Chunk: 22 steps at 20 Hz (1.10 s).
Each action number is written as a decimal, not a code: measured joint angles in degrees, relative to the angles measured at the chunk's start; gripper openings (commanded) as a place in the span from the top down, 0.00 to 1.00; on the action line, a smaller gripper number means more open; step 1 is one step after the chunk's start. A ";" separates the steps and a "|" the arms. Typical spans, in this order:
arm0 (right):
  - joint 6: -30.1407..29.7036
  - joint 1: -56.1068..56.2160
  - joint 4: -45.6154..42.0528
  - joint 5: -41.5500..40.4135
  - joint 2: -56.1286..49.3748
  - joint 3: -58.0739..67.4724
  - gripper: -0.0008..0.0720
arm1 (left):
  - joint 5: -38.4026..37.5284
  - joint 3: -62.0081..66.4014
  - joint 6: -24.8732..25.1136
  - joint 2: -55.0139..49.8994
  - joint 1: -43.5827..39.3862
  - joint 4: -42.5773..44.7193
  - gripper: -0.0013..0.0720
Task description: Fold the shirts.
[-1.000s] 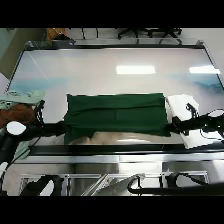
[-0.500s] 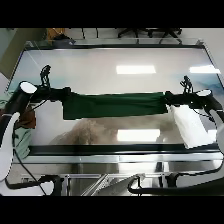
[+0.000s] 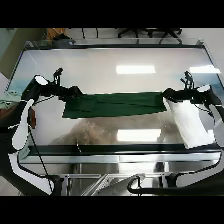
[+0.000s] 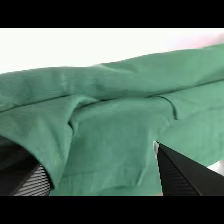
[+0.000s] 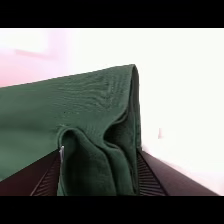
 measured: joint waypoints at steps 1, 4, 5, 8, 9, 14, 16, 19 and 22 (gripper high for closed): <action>0.00 -0.17 -0.44 0.13 -0.42 0.22 0.29 | -1.51 1.60 -0.31 -0.39 0.35 0.00 0.07; -0.02 -0.28 -0.76 1.25 -2.34 0.59 0.29 | -5.79 5.81 -1.57 -0.94 1.16 -0.02 0.07; -0.04 -0.17 -0.46 1.66 -3.04 0.63 0.29 | -7.13 7.23 -1.84 -1.03 1.36 -0.02 0.07; -0.20 0.15 1.95 2.23 -4.57 0.83 0.29 | -10.19 11.23 -2.91 -1.16 1.62 -0.15 0.07; -0.22 0.24 2.60 2.32 -4.92 0.85 0.29 | -10.88 12.52 -3.26 -1.20 1.62 -0.20 0.07; -0.44 0.09 5.16 3.02 -5.70 0.94 0.29 | -13.33 16.70 -4.20 -1.25 1.22 -0.17 0.07; -0.46 -0.72 5.55 4.22 -5.79 1.27 0.04 | -14.21 17.33 -4.46 -1.25 1.16 -0.15 0.07; -0.61 -2.60 5.55 7.67 -5.86 2.34 0.03 | -15.06 17.79 -4.66 -1.25 1.14 -0.13 0.07; -1.16 -3.54 4.68 11.23 -5.92 3.52 0.03 | -15.13 17.94 -5.27 -1.27 0.98 -0.02 0.07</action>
